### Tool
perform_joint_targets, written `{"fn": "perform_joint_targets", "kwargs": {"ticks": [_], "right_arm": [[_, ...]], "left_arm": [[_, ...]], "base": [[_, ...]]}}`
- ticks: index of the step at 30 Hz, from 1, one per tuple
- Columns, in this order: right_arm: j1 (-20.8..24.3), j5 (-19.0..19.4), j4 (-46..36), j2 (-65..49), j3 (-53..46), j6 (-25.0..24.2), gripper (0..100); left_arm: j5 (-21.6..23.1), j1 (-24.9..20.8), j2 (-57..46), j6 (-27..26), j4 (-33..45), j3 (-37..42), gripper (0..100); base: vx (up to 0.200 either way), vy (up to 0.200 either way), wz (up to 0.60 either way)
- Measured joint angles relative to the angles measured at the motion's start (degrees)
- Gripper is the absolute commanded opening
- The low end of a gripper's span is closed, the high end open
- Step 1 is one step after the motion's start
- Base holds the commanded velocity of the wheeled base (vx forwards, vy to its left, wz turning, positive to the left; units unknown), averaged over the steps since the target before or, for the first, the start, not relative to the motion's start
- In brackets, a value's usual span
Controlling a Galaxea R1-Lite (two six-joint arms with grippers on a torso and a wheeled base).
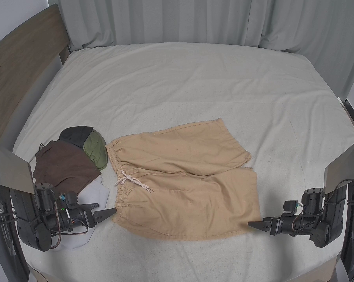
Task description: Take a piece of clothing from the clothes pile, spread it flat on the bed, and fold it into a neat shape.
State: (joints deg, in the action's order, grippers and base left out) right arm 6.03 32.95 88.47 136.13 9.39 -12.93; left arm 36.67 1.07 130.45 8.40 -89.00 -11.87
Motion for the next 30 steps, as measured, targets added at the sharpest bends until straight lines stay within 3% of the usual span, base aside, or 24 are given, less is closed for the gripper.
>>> {"fn": "perform_joint_targets", "kwargs": {"ticks": [10, 21, 30], "right_arm": [[0.0, 0.0, 0.0, 0.0, 0.1, 0.0, 100], [-0.1, 0.0, 0.0, 0.2, 0.1, 0.0, 100], [-0.1, 0.0, 0.0, 0.3, 0.1, 0.0, 100]], "left_arm": [[-0.2, -0.8, 5.0, 0.9, 0.0, -0.8, 100], [-0.9, -2.3, 7.1, 11.1, 0.0, -2.3, 100], [-4.3, -3.7, 7.7, 12.9, 0.0, -3.8, 100]], "base": [[0.0, 0.0, 0.0], [0.0, 0.0, 0.0], [0.0, 0.0, 0.0]]}}
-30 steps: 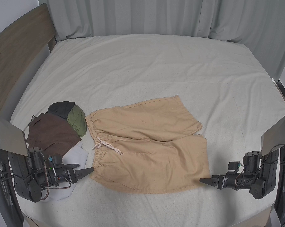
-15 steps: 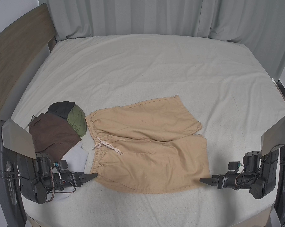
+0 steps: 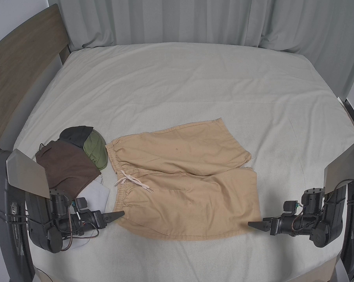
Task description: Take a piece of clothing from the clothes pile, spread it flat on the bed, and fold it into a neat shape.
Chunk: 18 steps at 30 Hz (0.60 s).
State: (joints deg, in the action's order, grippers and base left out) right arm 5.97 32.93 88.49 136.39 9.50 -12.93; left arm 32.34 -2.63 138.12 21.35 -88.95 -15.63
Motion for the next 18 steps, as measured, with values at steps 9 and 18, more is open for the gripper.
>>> {"fn": "perform_joint_targets", "kwargs": {"ticks": [9, 18], "right_arm": [[0.1, 0.0, 0.0, 0.0, 0.0, 0.0, 100], [0.1, 0.0, 0.0, 0.0, 0.1, 0.0, 100]], "left_arm": [[-0.4, -2.1, 1.1, 1.5, 0.0, -0.5, 100], [-2.8, -3.0, 2.2, 1.5, 0.0, -1.5, 100]], "base": [[0.0, 0.0, 0.0], [0.0, 0.0, 0.0]]}}
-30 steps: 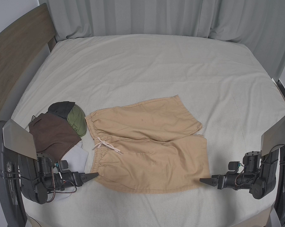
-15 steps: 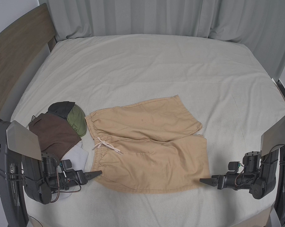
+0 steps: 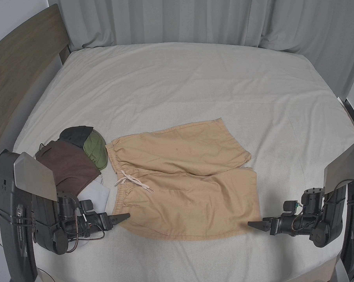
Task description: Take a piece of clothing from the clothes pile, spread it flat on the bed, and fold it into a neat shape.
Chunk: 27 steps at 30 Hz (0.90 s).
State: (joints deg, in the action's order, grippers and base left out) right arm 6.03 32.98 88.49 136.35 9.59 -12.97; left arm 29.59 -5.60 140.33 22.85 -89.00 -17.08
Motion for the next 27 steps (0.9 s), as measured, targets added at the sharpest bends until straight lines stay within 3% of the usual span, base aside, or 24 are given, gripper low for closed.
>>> {"fn": "perform_joint_targets", "kwargs": {"ticks": [3, 4, 27], "right_arm": [[0.0, 0.0, 0.0, 0.0, 0.0, 0.0, 100], [0.0, 0.0, 0.0, 0.0, 0.0, 0.0, 100], [0.1, 0.7, 0.0, 0.3, -0.1, 0.4, 100]], "left_arm": [[-0.7, -0.2, 0.4, 0.0, 0.0, -0.4, 100], [-0.8, -0.2, 0.5, 0.0, 0.0, -0.4, 0], [-0.9, -0.5, 1.2, -0.1, 0.0, -0.9, 0]], "base": [[0.0, 0.0, 0.0], [0.0, 0.0, 0.0], [0.0, 0.0, 0.0]]}}
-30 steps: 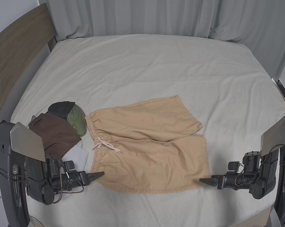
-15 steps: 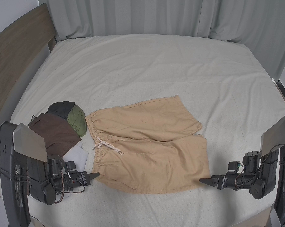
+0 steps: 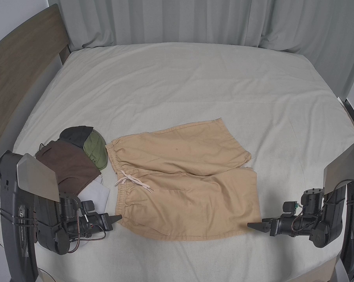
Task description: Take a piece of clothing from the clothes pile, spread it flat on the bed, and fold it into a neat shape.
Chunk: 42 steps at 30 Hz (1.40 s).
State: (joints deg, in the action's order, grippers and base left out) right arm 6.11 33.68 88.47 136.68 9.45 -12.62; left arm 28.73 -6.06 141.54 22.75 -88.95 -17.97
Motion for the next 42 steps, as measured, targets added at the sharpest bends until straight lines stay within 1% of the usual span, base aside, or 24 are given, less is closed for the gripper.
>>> {"fn": "perform_joint_targets", "kwargs": {"ticks": [5, 10, 11, 26, 27, 42], "right_arm": [[-0.1, -0.1, 0.0, 0.1, 0.0, 1.4, 100], [-0.1, -0.1, 0.0, 0.2, 0.0, 1.5, 100], [-0.1, -0.1, 0.0, 0.2, 0.0, 1.5, 100], [-0.1, -0.1, 0.0, 0.2, 0.0, 1.5, 100], [-0.1, -0.1, 0.0, 0.2, 0.0, 1.5, 100], [0.0, 0.0, 0.0, 0.2, -0.1, 1.6, 100]], "left_arm": [[0.0, 0.0, 0.0, -0.1, 0.0, 0.1, 0], [0.1, 0.1, 0.1, -0.2, 0.0, 0.3, 0], [0.1, 0.1, 0.2, -0.1, 0.0, 0.3, 100], [0.1, -0.4, 0.2, 0.3, -0.1, -0.3, 100], [0.1, -0.4, 0.2, 0.3, -0.1, -0.3, 0], [0.0, -0.5, 0.4, 0.4, 0.0, -0.3, 0]], "base": [[0.0, 0.0, 0.0], [0.0, 0.0, 0.0], [0.0, 0.0, 0.0], [0.0, 0.0, 0.0], [0.0, 0.0, 0.0], [0.0, 0.0, 0.0]]}}
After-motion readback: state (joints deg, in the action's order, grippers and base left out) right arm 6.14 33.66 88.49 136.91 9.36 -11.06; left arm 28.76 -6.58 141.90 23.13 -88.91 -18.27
